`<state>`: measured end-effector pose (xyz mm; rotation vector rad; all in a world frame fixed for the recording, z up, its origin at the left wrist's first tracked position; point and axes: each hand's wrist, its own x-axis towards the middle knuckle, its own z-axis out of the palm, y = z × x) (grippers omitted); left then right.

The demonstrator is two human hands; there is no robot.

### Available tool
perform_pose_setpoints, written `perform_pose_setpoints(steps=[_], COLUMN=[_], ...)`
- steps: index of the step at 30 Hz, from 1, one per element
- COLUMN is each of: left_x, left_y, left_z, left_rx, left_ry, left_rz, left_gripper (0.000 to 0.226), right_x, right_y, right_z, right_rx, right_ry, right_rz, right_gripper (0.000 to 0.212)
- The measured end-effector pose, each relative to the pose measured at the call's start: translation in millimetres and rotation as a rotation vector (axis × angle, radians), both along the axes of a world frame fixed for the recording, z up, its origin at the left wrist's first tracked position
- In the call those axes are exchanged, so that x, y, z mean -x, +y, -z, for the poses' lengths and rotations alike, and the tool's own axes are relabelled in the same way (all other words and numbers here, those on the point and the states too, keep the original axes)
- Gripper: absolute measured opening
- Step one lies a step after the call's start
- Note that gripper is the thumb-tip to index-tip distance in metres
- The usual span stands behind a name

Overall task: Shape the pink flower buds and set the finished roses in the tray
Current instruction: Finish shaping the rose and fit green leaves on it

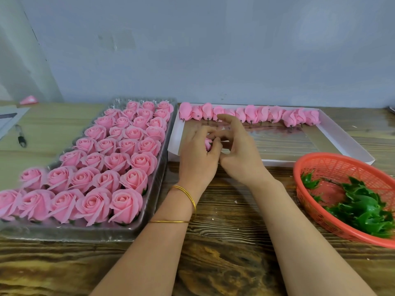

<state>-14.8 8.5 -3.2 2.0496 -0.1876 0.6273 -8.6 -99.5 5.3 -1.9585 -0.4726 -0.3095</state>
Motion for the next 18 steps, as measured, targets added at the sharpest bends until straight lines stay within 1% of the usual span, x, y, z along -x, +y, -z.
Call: perform_pose_setpoints(steps=[3, 6, 11, 15, 18], left_x=[0.4, 0.5, 0.7, 1.5, 1.1], left_y=[0.2, -0.3, -0.3, -1.5, -2.1], left_z=[0.3, 0.1, -0.6, -0.2, -1.5], left_rx=[-0.003, -0.024, -0.037, -0.044, -0.035], left_ry=[0.002, -0.007, -0.009, -0.006, -0.007], left_rz=[0.016, 0.01, -0.015, -0.053, -0.088], left_gripper=[0.017, 0.021, 0.02, 0.017, 0.015], right_x=[-0.1, -1.4, -4.4, -5.9, -6.6], right_y=[0.4, 0.4, 0.6, 0.4, -0.7], right_z=[1.6, 2.9, 3.7, 5.0, 4.8], right_rx=[-0.013, -0.044, -0.112, -0.123, -0.179], right_ry=[-0.003, 0.0, 0.012, 0.034, 0.087], right_rz=[-0.001, 0.005, 0.0, 0.005, 0.007], right_gripper=[0.074, 0.068, 0.057, 0.055, 0.059])
